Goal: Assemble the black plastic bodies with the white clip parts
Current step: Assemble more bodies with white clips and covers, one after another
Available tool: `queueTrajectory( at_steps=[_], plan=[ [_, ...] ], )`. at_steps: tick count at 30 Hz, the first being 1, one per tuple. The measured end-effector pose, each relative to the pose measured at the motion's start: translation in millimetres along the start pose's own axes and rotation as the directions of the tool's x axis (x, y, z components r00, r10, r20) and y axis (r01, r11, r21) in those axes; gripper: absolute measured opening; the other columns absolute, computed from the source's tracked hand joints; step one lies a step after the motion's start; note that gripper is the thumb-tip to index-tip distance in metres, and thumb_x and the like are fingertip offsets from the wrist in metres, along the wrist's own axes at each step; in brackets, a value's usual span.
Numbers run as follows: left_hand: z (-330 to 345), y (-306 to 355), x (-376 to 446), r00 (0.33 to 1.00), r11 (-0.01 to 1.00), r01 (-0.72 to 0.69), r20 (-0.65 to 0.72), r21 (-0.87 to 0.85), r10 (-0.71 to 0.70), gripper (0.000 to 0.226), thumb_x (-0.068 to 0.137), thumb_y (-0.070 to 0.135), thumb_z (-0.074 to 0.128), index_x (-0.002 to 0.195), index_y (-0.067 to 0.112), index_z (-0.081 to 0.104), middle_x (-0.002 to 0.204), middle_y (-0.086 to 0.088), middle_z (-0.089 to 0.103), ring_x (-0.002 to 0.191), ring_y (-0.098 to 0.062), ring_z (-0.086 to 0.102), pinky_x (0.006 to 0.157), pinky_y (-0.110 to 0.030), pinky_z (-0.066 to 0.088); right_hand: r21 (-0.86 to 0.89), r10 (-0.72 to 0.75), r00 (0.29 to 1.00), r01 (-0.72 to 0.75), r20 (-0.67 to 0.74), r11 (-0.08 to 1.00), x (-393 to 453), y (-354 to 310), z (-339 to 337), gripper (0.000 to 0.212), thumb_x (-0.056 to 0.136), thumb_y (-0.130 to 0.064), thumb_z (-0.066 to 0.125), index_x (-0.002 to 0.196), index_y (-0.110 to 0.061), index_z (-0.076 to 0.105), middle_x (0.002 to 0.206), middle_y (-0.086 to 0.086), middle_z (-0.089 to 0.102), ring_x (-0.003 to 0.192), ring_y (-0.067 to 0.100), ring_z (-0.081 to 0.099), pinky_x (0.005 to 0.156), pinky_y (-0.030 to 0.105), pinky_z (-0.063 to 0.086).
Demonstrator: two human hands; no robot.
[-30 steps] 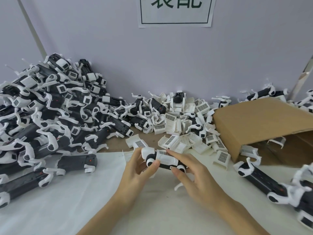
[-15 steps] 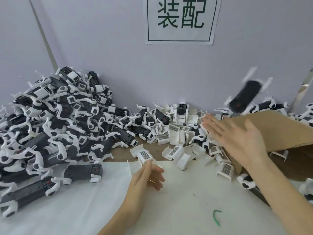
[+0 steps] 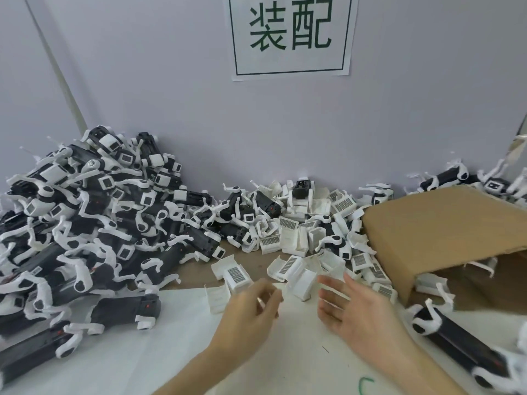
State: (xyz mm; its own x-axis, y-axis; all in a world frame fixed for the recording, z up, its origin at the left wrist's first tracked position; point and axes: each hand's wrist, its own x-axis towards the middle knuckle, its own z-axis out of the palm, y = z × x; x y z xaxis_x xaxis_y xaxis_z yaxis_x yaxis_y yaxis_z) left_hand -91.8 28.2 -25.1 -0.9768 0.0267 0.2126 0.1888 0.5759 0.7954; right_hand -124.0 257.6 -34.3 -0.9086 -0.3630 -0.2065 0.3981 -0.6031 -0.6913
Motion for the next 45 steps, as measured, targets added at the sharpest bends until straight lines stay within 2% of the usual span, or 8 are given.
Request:
queueTrajectory(
  at_steps=[4,7,10,13,21,29,39,45],
  plan=[
    [1,30,83,0.976,0.932,-0.199,-0.022,0.301,0.216,0.008,0.108,0.028,0.057,0.105,0.025,0.064,0.093,0.009,0.065,0.068,-0.001,0.056,0.066,-0.021,0.041,0.088,-0.043,0.999,0.042,0.012,0.995,3,-2,-4,0.052,0.090,-0.037,0.067,0.120,0.005,0.073,0.093,0.019,0.068,0.079,0.029,0.070,0.074,0.039,0.063],
    [8,49,152,0.936,0.805,-0.331,0.062,0.493,0.347,0.037,0.109,0.030,0.055,0.146,0.027,0.053,0.129,-0.010,0.050,0.103,-0.019,0.057,0.091,-0.035,0.052,0.107,-0.058,0.998,0.059,-0.011,0.993,4,-2,-4,0.051,0.089,-0.036,0.066,0.115,0.006,0.075,0.091,0.020,0.068,0.074,0.029,0.069,0.068,0.038,0.062],
    [18,66,213,0.949,0.621,-0.301,0.164,0.723,0.269,0.060,0.110,0.042,0.050,0.165,0.041,0.026,0.151,-0.027,0.032,0.138,-0.045,0.040,0.114,-0.052,0.041,0.094,-0.069,0.998,0.070,-0.010,0.993,7,-2,-2,0.049,0.081,-0.035,0.069,0.107,0.006,0.078,0.088,0.020,0.067,0.070,0.028,0.068,0.064,0.038,0.060],
    [33,69,254,0.974,0.589,-0.228,0.169,0.775,0.153,0.063,0.110,0.055,0.042,0.167,0.043,0.018,0.150,-0.033,0.035,0.137,-0.048,0.040,0.117,-0.052,0.032,0.088,-0.069,0.998,0.069,-0.009,0.994,10,0,-2,0.045,0.080,-0.034,0.067,0.100,0.005,0.080,0.085,0.021,0.067,0.067,0.029,0.067,0.063,0.039,0.058],
    [30,52,233,0.947,0.759,-0.320,0.165,0.567,0.277,0.035,0.105,0.035,0.062,0.137,0.027,0.051,0.115,-0.016,0.040,0.109,-0.044,0.053,0.097,-0.050,0.050,0.042,-0.081,0.996,0.080,0.020,0.996,7,1,-3,0.049,0.077,-0.033,0.073,0.107,0.006,0.078,0.087,0.021,0.067,0.071,0.029,0.066,0.068,0.038,0.057],
    [-10,29,88,0.898,0.872,-0.429,0.007,0.237,0.440,0.019,0.105,0.037,0.062,0.122,0.033,0.054,0.113,0.004,0.049,0.104,-0.010,0.049,0.084,-0.018,0.045,-0.005,-0.102,0.994,0.102,-0.044,0.995,1,3,-2,0.053,0.076,-0.038,0.076,0.110,0.003,0.078,0.087,0.017,0.067,0.073,0.025,0.067,0.073,0.038,0.058],
    [-7,-11,-32,0.962,0.926,-0.271,-0.048,-0.261,0.268,0.020,0.106,0.037,0.055,0.125,0.032,0.055,0.106,0.014,0.053,0.100,-0.019,0.051,0.092,-0.035,0.041,-0.357,-0.288,0.958,0.265,-0.012,0.896,-13,22,19,0.050,0.094,-0.045,0.066,0.130,-0.010,0.066,0.122,0.028,0.068,0.100,0.034,0.070,0.076,0.038,0.052],
    [-5,-13,-36,0.967,0.896,-0.226,0.019,-0.383,0.253,0.039,0.104,0.036,0.058,0.141,0.039,0.047,0.138,0.007,0.057,0.136,-0.021,0.054,0.113,-0.030,0.041,-0.616,-0.305,0.949,0.289,0.083,0.732,-18,27,18,0.061,0.079,-0.075,0.073,0.120,-0.030,0.071,0.105,0.012,0.074,0.110,0.032,0.072,0.088,0.038,0.047]
  ],
)
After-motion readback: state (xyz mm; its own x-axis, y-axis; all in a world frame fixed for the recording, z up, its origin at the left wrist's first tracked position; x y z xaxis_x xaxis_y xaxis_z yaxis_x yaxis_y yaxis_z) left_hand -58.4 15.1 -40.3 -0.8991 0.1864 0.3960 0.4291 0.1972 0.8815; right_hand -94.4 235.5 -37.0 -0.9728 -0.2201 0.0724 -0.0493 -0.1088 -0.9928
